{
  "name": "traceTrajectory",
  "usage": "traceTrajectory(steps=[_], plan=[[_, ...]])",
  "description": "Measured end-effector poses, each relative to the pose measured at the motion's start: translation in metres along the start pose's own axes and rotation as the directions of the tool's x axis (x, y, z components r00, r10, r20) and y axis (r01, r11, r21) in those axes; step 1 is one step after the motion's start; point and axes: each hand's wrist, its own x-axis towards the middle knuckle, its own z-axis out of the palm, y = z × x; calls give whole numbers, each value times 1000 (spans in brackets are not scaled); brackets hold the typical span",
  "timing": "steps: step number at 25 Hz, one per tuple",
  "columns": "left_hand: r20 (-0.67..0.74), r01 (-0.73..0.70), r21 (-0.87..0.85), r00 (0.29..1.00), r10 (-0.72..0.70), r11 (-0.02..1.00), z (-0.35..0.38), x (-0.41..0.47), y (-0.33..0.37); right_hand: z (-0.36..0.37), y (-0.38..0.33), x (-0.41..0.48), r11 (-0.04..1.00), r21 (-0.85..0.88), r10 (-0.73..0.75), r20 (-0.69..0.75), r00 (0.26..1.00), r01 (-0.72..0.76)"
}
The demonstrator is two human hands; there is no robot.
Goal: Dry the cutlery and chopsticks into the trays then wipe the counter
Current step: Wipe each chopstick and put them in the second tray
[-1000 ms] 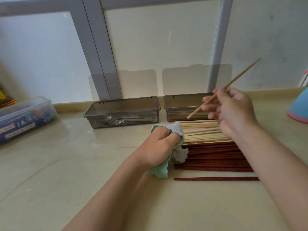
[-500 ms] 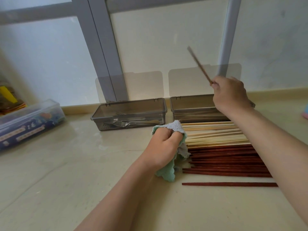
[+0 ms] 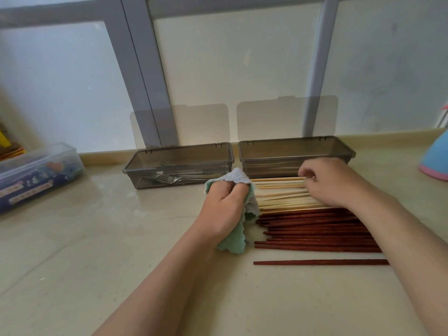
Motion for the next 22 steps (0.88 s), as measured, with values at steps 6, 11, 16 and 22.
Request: traceTrajectory(steps=[6, 11, 16, 22], plan=[[-111, 0, -2, 994, 0, 1000, -2, 3, -3, 4, 1, -10, 998, -35, -41, 169, 985, 47], [-126, 3, 14, 992, -1, 1000, -2, 4, -3, 10, 3, -6, 998, -35, -41, 201, 979, 49], [-136, 20, 15, 990, -17, 1000, -2, 4, -3, 10, 3, -8, 998, 18, -60, 165, 984, 58], [-179, 98, -85, 978, -112, 992, -4, 9, -6, 9, -3, -7, 958, 164, -216, -120, 969, 234]])
